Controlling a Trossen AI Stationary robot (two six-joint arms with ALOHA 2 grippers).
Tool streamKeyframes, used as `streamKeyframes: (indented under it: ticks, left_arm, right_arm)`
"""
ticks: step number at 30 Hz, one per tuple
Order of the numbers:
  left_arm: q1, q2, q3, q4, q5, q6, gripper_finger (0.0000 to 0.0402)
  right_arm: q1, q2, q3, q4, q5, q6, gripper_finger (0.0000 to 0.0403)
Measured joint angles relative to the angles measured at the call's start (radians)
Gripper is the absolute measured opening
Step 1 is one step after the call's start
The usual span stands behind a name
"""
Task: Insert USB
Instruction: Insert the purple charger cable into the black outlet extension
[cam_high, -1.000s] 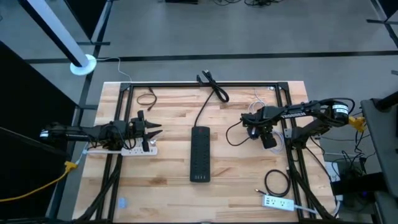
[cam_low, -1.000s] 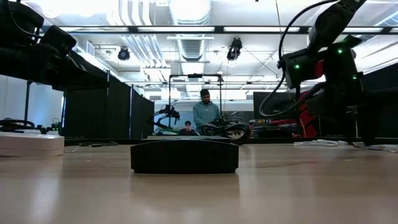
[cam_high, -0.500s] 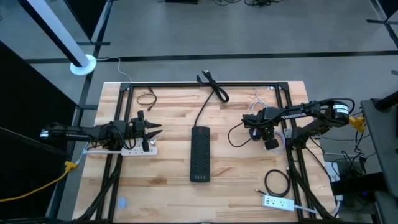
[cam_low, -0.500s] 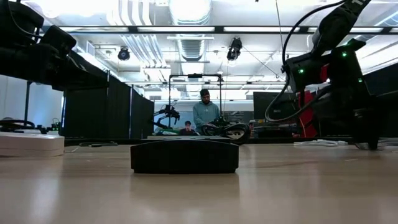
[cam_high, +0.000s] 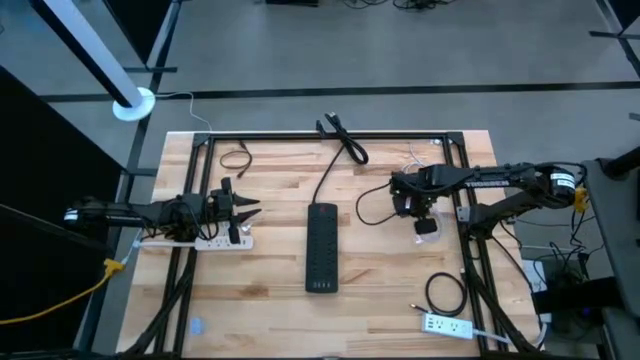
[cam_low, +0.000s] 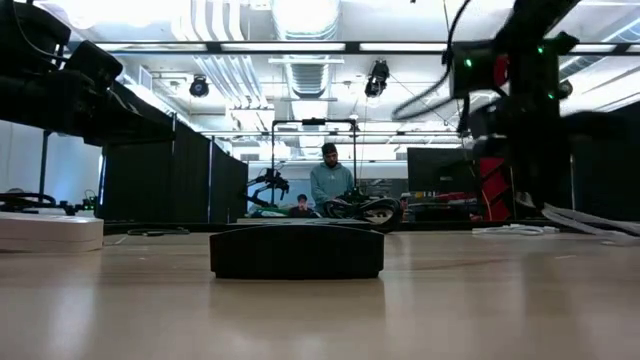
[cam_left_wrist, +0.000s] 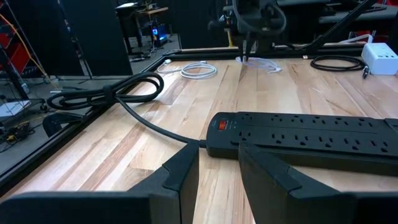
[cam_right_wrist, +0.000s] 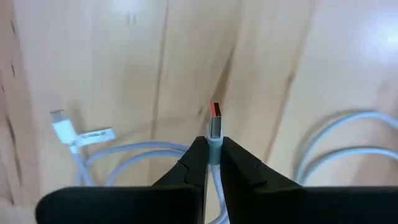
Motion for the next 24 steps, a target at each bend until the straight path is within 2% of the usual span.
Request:
streamKeyframes:
  ticks: [4, 11, 20, 24]
  left_arm:
    - [0.0, 0.0, 0.0, 0.0, 0.0, 0.0, 0.0103]
    - [0.0, 0.0, 0.0, 0.0, 0.0, 0.0, 0.0103]
    - [0.0, 0.0, 0.0, 0.0, 0.0, 0.0, 0.0103]
    - [0.0, 0.0, 0.0, 0.0, 0.0, 0.0, 0.0103]
  right_arm:
    - [0.0, 0.004, 0.057, 0.039, -0.038, 0.02, 0.0014]
    - [0.0, 0.091, 0.114, 0.302, -0.204, 0.112, 0.0014]
    - [-0.004, 0.322, 0.29, 0.353, -0.199, 0.258, 0.0014]
    - [0.009, 0.402, 0.395, 0.332, -0.203, 0.267, 0.0014]
